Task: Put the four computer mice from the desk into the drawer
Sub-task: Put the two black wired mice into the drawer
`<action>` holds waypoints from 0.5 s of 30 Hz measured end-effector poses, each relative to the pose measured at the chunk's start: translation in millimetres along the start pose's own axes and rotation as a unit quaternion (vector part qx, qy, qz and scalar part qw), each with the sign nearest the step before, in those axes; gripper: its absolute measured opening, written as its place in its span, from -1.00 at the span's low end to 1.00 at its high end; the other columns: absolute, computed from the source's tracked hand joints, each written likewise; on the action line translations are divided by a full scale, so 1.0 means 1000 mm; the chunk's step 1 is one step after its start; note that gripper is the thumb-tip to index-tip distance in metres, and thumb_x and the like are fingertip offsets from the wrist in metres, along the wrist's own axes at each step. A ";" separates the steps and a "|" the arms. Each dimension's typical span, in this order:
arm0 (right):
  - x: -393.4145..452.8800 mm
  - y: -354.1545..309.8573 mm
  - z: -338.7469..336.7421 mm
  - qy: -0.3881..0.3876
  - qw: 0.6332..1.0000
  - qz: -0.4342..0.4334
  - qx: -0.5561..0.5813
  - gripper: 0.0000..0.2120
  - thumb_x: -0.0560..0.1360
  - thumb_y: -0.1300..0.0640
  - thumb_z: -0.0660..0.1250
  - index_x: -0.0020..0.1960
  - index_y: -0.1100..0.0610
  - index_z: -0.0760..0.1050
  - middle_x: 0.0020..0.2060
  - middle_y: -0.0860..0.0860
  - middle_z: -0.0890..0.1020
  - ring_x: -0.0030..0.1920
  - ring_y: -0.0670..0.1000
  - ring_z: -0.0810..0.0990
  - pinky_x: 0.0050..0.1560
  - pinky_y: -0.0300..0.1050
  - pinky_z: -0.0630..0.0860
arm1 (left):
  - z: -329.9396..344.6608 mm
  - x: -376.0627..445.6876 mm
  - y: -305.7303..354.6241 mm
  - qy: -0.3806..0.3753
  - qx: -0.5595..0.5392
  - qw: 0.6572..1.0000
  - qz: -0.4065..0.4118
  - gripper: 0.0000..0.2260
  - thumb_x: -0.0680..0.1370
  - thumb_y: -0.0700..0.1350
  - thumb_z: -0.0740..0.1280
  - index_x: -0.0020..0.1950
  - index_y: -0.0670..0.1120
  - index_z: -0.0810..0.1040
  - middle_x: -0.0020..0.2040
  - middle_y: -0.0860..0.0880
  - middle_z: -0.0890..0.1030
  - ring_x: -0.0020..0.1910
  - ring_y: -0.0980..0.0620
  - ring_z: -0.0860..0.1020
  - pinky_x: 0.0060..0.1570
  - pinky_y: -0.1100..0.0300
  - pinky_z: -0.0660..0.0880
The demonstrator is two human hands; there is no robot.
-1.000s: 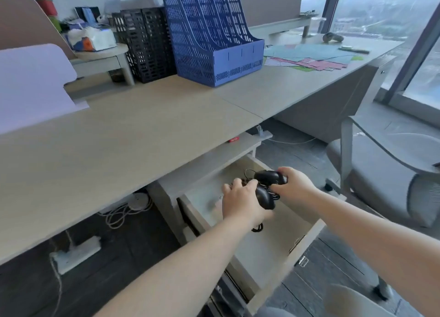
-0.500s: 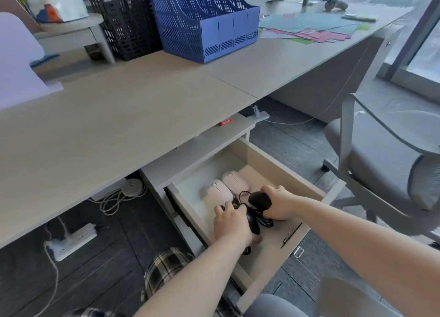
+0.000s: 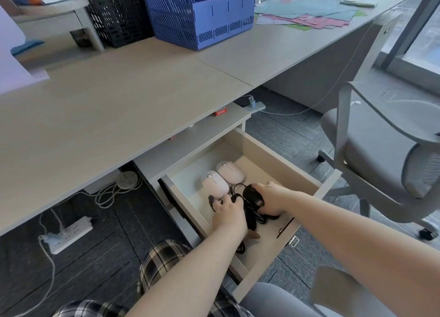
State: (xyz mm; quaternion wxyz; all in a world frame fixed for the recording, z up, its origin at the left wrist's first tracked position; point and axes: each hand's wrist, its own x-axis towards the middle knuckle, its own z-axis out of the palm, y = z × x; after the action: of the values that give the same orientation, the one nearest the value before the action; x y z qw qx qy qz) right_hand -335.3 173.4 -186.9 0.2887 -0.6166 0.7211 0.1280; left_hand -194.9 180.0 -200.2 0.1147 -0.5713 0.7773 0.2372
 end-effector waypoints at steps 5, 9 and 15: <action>-0.009 -0.003 -0.002 0.039 0.999 0.001 -0.029 -0.44 0.41 -0.01 0.28 0.38 0.00 0.24 0.19 0.16 0.49 0.14 0.23 0.54 0.04 0.10 0.58 | -0.002 0.001 -0.001 -0.015 0.014 1.000 -0.001 -0.14 0.20 0.22 0.55 0.34 -0.09 0.27 0.32 -0.16 0.31 0.34 -0.22 0.34 0.32 -0.02 0.35; -0.026 -0.006 -0.014 0.172 0.983 0.011 0.058 -0.66 0.51 0.06 0.19 0.26 0.09 0.42 0.16 0.11 0.55 0.14 0.19 0.55 0.04 0.05 0.57 | -0.007 -0.002 -0.003 0.013 0.015 1.000 0.007 -0.24 0.27 0.12 0.54 0.35 -0.03 0.27 0.24 -0.11 0.30 0.25 -0.22 0.39 0.10 -0.03 0.46; -0.070 -0.007 -0.018 0.185 0.979 0.056 0.069 -0.78 0.53 0.06 0.16 -0.05 0.16 0.52 -0.06 0.08 0.62 -0.05 0.13 0.59 -0.08 -0.04 0.58 | -0.045 -0.013 -0.003 0.107 0.041 0.991 0.074 -0.53 0.50 0.16 0.31 0.27 -0.12 0.40 0.26 -0.15 0.41 0.24 -0.17 0.42 0.10 -0.03 0.45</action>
State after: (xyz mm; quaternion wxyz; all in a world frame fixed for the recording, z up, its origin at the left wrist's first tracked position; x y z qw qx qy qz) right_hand -328.5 219.3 -130.5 0.1843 -0.5667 0.8027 -0.0225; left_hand -184.1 167.4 -156.1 0.0361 -0.5291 0.8344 0.1500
